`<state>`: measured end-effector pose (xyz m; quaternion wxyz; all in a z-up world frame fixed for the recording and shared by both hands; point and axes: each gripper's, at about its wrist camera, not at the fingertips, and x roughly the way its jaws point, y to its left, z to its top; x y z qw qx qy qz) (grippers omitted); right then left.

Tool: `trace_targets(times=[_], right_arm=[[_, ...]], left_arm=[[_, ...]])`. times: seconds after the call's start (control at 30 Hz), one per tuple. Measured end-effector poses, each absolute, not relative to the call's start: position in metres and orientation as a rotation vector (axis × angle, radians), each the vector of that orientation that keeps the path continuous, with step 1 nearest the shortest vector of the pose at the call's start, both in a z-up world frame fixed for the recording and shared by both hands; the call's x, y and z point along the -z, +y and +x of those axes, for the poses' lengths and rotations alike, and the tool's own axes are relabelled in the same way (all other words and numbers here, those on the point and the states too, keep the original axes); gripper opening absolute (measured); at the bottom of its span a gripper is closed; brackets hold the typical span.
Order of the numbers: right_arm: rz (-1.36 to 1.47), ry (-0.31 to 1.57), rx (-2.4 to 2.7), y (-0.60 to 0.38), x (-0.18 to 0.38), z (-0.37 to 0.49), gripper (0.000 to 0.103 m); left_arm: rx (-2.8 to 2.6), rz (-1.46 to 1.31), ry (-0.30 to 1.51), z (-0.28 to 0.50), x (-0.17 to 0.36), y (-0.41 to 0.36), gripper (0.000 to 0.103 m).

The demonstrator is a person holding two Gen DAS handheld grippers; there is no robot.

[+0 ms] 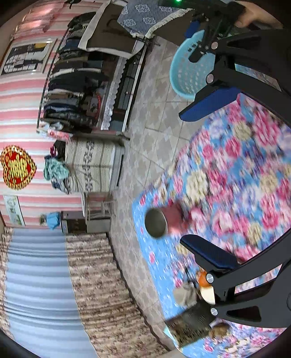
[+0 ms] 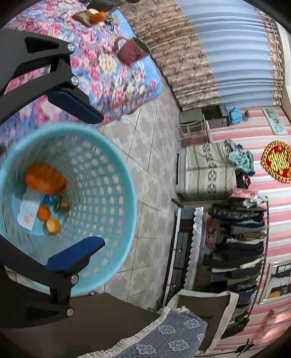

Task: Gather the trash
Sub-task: 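Move both tools back over the bed toward the remaining items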

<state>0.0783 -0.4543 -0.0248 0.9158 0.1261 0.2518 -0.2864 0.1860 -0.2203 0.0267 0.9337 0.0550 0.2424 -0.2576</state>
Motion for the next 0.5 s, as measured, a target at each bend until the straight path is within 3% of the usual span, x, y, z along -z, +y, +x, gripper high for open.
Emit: trace_targets(times=[0.5], right_arm=[[0.209,0.524,0.364,-0.343,0.005,0.159,0.098]], left_arm=[[0.285,0.098,0.543,0.230,-0.002,-0.066,0.098]])
